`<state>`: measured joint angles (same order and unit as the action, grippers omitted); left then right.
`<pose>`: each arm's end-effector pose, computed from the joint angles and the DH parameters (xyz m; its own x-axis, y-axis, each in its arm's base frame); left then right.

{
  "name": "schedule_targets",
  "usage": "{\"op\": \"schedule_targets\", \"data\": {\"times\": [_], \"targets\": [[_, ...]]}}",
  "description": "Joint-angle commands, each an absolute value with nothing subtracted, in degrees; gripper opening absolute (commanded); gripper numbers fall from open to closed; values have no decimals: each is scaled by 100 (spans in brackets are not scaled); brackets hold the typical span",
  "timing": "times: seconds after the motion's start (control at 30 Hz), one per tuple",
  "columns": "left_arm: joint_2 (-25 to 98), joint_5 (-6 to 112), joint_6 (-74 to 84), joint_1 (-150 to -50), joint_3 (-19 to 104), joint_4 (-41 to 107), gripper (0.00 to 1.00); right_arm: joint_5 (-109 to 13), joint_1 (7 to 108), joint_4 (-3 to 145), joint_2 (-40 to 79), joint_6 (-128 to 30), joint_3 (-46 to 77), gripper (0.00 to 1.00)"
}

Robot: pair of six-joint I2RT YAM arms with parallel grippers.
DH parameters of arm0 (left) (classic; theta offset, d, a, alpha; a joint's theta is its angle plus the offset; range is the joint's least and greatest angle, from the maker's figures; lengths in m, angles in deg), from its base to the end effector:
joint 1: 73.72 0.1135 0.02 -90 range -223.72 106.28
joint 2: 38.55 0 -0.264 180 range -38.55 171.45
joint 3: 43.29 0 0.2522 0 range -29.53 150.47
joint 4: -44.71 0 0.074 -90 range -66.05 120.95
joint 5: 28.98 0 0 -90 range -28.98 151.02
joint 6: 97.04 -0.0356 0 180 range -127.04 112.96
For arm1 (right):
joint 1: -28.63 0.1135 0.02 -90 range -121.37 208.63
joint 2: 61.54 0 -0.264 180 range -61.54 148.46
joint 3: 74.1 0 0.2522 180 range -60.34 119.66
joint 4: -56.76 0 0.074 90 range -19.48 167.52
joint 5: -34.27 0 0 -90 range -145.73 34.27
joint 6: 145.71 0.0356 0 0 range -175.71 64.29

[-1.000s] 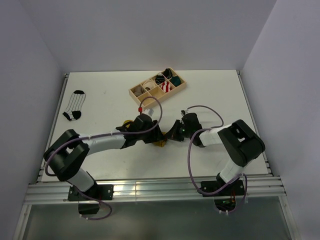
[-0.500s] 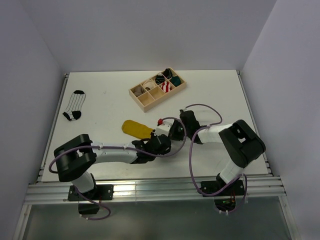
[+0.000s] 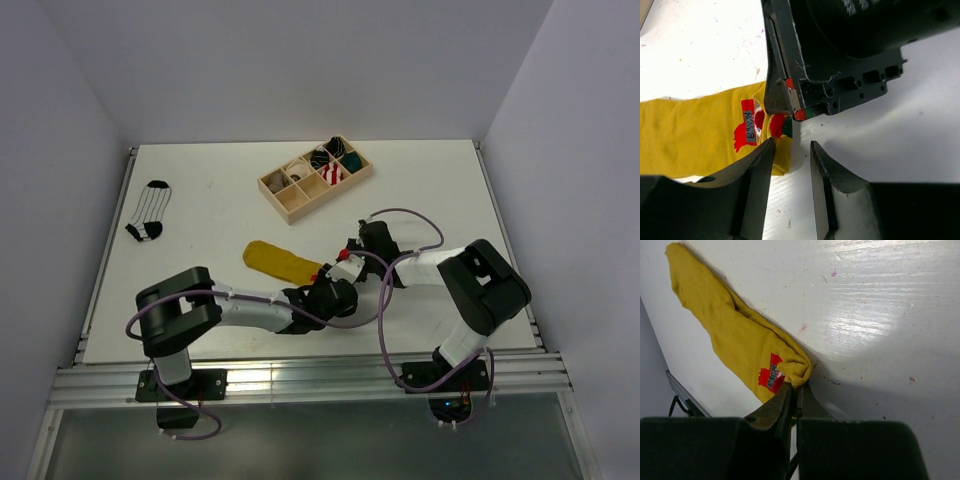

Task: Roll the socks
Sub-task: Roll the sock at the center of the board.

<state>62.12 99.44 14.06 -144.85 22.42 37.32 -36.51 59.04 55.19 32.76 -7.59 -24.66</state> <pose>0.1344 -0.3249 0.1598 -0.4167 0.3470 -0.8402 0.4747 0.8713 0.1245 0.2501 0.1604 0.1251 -0.9045 0.2843 -0.3179 -0.0167 0.7211 0.6926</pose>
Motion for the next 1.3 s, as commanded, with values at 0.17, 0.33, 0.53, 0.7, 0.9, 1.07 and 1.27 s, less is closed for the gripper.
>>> {"op": "schedule_targets", "data": {"times": [0.17,0.33,0.53,0.7,0.9,1.07,1.27], "targets": [[6710,10426,1089,-14518,2593,3667,40,-3543,5965,5584,3373,-807,-2255,0],[6946,10514,1317,-14518,2716,3211,39,-3490,5965,5611,3391,-825,-2228,0],[7184,10348,1694,-14500,2778,2692,35,-3429,5957,5655,3373,-851,-2220,0],[7360,10251,2011,-14412,2839,2305,34,-3349,5948,5567,3268,-860,-2263,4],[7317,10005,2240,-14281,2796,2155,11,-3051,5886,5093,3023,-719,-2448,20],[6992,9505,2390,-14070,2629,2304,0,-3033,5764,4820,2592,-701,-2615,43],[6403,8549,2732,-13701,2277,2620,0,-3226,5526,4662,1915,-675,-2817,73]]}}
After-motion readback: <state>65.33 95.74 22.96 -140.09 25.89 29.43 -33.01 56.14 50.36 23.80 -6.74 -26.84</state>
